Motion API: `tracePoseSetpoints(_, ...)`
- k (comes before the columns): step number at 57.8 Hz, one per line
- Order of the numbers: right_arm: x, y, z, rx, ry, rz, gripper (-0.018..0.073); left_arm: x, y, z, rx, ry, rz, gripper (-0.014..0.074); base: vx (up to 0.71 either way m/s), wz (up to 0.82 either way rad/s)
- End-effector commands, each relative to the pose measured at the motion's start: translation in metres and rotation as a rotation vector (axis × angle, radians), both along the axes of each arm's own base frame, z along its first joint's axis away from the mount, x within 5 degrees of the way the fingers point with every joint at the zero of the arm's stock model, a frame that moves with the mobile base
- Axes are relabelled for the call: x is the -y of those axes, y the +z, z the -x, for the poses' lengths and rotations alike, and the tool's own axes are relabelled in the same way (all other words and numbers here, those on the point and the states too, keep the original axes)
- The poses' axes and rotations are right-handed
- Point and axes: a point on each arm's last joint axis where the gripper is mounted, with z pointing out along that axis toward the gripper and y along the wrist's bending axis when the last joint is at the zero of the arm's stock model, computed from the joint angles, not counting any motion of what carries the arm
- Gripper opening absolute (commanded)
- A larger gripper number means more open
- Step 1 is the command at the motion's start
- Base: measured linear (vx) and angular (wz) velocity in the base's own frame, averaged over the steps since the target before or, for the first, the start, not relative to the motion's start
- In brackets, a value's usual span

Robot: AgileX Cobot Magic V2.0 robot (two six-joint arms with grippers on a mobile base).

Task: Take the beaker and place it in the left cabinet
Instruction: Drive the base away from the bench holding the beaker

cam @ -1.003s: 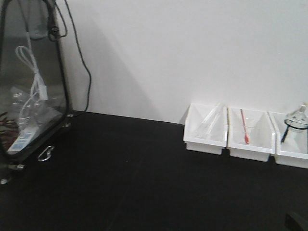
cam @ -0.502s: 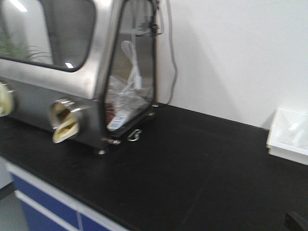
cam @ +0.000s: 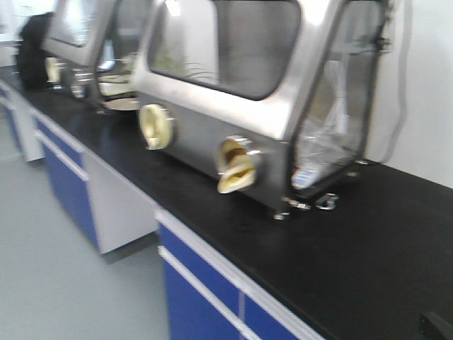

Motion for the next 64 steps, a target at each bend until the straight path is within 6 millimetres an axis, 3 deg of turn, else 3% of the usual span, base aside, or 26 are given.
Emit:
tracePoseSetpoints(1,-0.0027,0.0165,-0.001,0.098,0.031,-0.016,-0.0006,-0.0004,0.0031,0.0014,0.08,-0.002,0.034,0.0001,0.01,0.76)
tracePoseSetpoints(37,-0.0027,0.0165,-0.001,0.098,0.031,-0.016,-0.0006,-0.0004,0.0031,0.0014,0.08,-0.002,0.034,0.0001,0.13,0.66)
tracePoseSetpoints(64,-0.0027,0.0165,-0.001,0.098,0.031,-0.016,-0.0006,-0.0004,0.0031,0.0014,0.08,-0.002,0.034,0.0001,0.36,0.32)
